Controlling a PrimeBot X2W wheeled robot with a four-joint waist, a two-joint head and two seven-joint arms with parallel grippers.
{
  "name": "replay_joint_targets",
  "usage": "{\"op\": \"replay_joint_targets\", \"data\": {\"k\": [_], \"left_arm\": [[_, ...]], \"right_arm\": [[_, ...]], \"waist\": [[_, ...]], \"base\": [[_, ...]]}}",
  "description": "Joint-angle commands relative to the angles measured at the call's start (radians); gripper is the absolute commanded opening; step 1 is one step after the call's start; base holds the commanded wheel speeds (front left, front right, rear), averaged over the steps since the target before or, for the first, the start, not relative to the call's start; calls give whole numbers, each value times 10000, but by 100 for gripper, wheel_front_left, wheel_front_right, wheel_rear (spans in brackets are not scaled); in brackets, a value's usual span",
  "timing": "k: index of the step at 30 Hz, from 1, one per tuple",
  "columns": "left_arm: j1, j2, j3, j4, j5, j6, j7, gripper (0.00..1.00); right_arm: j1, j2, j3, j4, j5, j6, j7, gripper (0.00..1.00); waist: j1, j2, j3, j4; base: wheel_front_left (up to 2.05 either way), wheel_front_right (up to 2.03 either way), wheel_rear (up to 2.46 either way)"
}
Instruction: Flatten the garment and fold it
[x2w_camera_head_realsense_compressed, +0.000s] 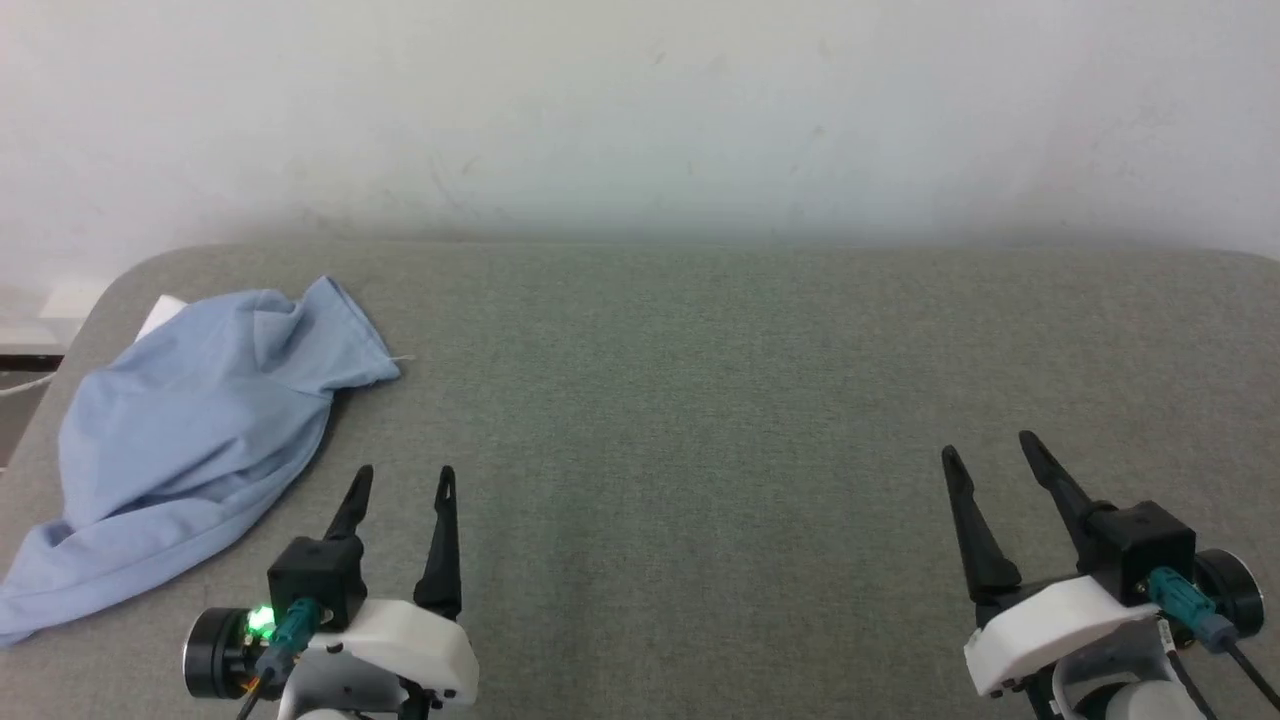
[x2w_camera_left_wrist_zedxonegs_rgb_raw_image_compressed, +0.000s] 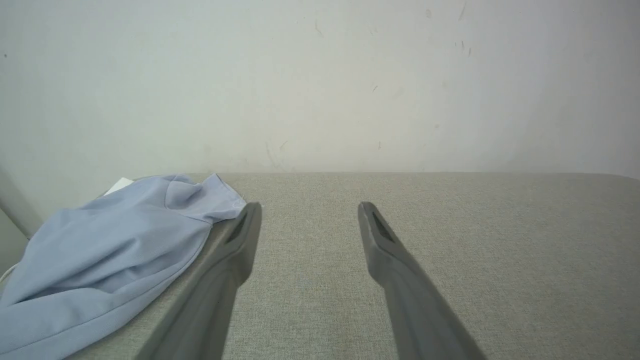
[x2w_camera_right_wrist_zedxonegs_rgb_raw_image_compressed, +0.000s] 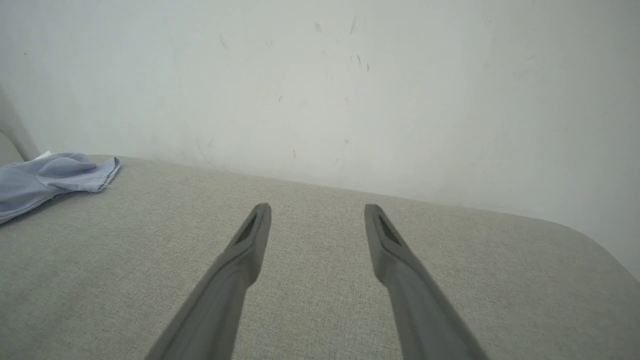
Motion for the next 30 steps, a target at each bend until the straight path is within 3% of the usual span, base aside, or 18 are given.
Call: {"op": "replay_joint_targets", "data": {"k": [1, 30], "left_arm": [[26, -7, -30, 49, -97, 70, -88, 100], [239, -13, -242, 112, -385, 167, -695, 100]], "right_arm": [[23, 14, 56, 50, 74, -6, -114, 100], [120, 24, 196, 337, 274, -10, -720, 100]], "waist": [[0, 0, -24, 128], [0, 0, -210, 1934]], "base": [[0, 0, 0], [0, 0, 0]]}}
